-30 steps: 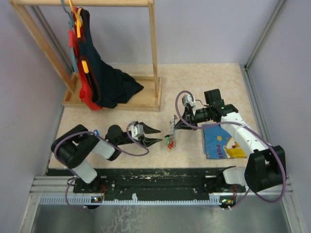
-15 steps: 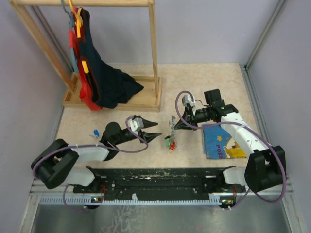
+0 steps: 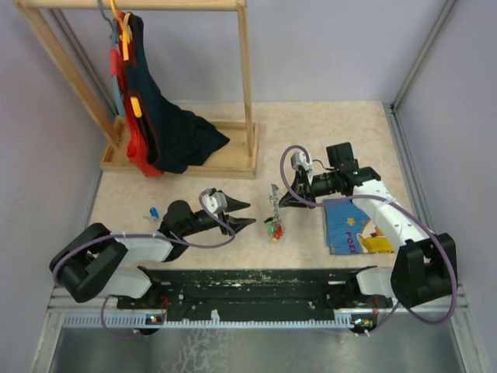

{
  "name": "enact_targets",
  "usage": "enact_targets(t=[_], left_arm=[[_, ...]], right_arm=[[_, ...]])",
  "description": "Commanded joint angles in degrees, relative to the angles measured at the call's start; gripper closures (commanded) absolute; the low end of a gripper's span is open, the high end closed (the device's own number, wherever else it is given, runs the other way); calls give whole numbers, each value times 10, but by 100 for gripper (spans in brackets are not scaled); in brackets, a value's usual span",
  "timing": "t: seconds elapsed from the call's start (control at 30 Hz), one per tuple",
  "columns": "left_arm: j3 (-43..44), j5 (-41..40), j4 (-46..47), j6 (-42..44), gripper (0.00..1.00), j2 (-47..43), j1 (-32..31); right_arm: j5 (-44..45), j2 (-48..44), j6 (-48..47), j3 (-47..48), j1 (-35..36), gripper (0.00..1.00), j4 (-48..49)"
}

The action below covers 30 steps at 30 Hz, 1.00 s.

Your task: Remove the keys from the keyring

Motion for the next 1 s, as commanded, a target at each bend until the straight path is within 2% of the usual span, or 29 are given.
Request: enact_targets(t=[0.0, 0.13, 0.6, 0.97], left_arm=[[-2, 8, 75, -5, 46, 24, -5], [19, 16, 74, -2, 53, 56, -8], [68, 51, 143, -14, 52, 161, -42], [88, 48, 122, -5, 63, 191, -48]], right_arm=[[-31, -23, -11, 17, -1, 100, 22], [-32, -24, -11, 18, -1, 100, 22], [-31, -22, -14, 16, -1, 100, 22], [-31, -22, -15, 15, -1, 100, 22]])
